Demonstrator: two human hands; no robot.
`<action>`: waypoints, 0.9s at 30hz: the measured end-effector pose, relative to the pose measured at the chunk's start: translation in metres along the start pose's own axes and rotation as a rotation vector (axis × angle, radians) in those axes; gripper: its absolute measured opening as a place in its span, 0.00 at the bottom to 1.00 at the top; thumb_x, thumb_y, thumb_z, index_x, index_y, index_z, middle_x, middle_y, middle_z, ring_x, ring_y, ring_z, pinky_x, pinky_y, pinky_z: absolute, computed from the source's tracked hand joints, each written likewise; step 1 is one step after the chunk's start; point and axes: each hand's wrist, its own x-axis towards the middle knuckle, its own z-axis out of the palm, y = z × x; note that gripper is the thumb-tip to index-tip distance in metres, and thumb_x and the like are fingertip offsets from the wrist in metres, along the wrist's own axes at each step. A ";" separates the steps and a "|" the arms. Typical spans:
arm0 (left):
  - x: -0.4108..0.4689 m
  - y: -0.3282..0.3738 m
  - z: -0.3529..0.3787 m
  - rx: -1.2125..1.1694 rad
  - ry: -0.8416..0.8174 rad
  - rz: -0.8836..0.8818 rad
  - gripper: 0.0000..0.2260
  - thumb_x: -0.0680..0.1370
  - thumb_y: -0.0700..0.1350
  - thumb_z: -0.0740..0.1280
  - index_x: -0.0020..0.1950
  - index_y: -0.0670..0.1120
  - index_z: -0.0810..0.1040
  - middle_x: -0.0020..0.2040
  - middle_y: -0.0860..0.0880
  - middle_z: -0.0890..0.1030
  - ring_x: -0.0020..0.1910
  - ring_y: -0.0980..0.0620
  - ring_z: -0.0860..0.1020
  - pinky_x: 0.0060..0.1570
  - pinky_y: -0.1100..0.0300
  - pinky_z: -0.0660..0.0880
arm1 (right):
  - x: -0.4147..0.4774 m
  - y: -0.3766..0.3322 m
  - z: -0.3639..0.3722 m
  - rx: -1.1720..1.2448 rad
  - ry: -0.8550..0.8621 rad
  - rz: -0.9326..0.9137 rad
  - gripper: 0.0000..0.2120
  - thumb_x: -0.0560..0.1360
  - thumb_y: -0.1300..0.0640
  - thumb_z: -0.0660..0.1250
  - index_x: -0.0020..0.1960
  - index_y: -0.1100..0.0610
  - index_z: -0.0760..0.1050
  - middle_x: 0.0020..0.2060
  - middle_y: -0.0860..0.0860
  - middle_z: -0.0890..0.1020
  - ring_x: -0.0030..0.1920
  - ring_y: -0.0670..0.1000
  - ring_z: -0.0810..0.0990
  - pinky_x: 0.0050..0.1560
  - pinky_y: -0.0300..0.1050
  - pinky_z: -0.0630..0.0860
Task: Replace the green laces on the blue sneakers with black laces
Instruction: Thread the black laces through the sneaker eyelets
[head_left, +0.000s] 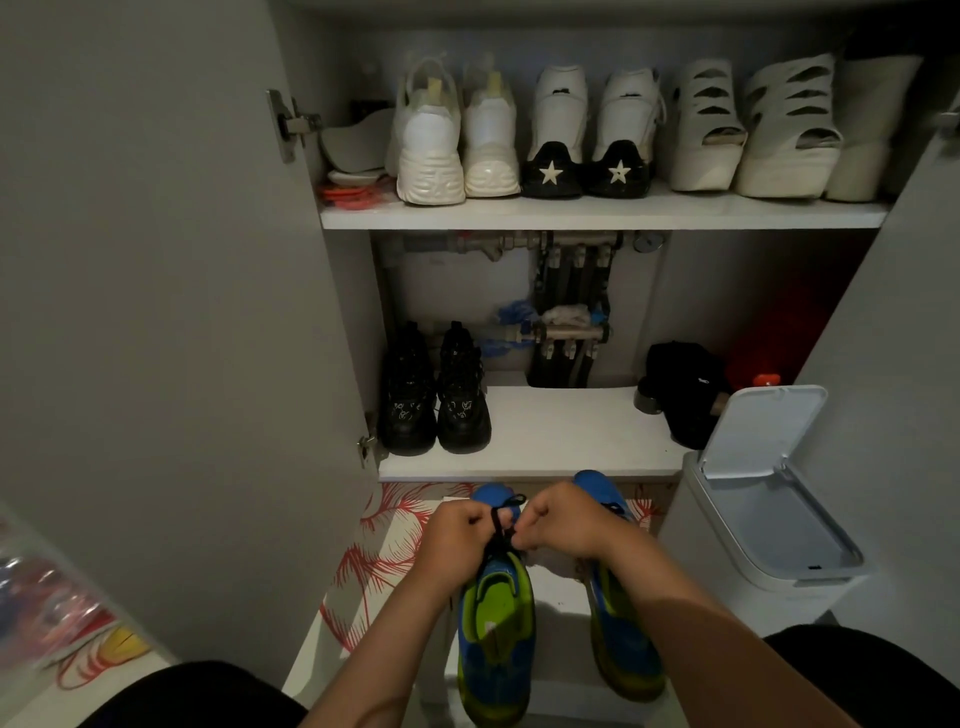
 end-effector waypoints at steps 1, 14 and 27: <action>0.001 0.001 -0.001 0.044 0.018 -0.037 0.14 0.78 0.47 0.70 0.35 0.41 0.82 0.31 0.43 0.80 0.31 0.56 0.73 0.35 0.56 0.72 | 0.000 -0.001 0.002 0.001 -0.028 -0.004 0.03 0.69 0.56 0.79 0.41 0.51 0.85 0.36 0.44 0.85 0.40 0.38 0.82 0.39 0.30 0.75; -0.001 0.024 -0.033 -0.087 -0.123 -0.414 0.09 0.78 0.44 0.65 0.37 0.47 0.75 0.27 0.52 0.72 0.22 0.56 0.65 0.23 0.67 0.57 | -0.001 -0.009 0.003 0.010 0.055 -0.041 0.10 0.72 0.53 0.76 0.53 0.49 0.84 0.44 0.37 0.81 0.48 0.38 0.80 0.47 0.29 0.72; -0.007 0.026 -0.027 -0.614 -0.225 -0.677 0.17 0.79 0.55 0.65 0.34 0.47 0.72 0.30 0.51 0.68 0.23 0.57 0.58 0.21 0.65 0.50 | -0.015 -0.032 0.013 -0.185 0.264 -0.186 0.04 0.70 0.50 0.76 0.44 0.49 0.86 0.40 0.44 0.85 0.42 0.44 0.82 0.47 0.47 0.81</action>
